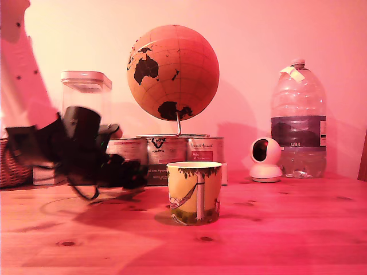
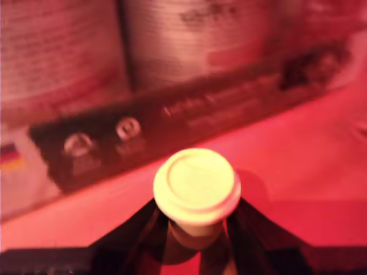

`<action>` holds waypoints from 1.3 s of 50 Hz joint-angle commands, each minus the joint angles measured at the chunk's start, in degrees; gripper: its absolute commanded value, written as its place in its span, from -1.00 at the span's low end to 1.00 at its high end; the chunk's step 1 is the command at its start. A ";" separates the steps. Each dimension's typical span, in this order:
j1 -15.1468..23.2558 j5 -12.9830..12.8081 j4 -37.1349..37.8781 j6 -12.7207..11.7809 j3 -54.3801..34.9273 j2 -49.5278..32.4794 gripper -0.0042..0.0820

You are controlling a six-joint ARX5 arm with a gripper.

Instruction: Pick up the coffee capsules from the table one by one and drop them inside the nearest coffee cup

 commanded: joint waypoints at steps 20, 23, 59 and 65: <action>-0.35 4.85 0.87 0.74 -12.48 -14.03 -0.44; -0.59 4.87 0.02 1.62 -14.27 -16.48 -0.44; -3.58 9.18 -30.99 6.73 -23.15 -49.40 -0.44; -4.17 9.33 -36.02 6.82 -23.17 -53.42 -0.44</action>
